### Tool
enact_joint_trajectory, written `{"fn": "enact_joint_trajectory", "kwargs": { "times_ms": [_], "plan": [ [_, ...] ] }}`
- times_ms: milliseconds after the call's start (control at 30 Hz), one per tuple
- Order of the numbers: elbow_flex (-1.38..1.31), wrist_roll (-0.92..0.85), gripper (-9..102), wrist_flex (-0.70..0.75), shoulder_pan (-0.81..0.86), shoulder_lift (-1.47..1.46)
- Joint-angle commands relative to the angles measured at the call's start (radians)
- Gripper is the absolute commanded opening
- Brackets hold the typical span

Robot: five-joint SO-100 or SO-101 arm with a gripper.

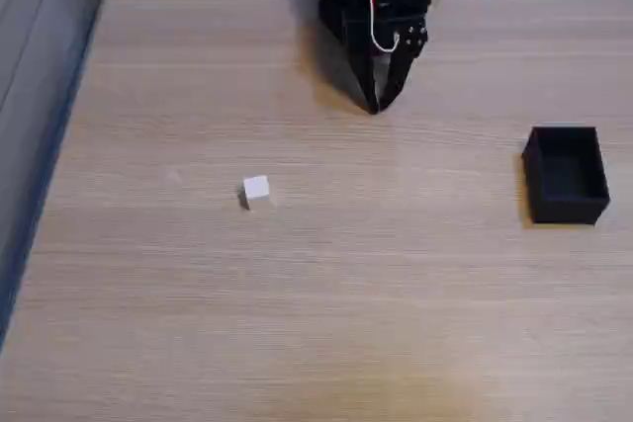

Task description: Pick a white block and place it in the black box.

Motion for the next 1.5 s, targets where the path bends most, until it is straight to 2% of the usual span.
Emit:
{"fn": "enact_joint_trajectory", "kwargs": {
  "times_ms": [0,1200,1467],
  "plan": [
    [0.015,-0.020,0,0.003,0.038,0.006],
    [0.015,-0.009,0,0.005,0.043,0.006],
    [0.012,-0.061,0,-0.003,0.052,0.006]
  ]
}}
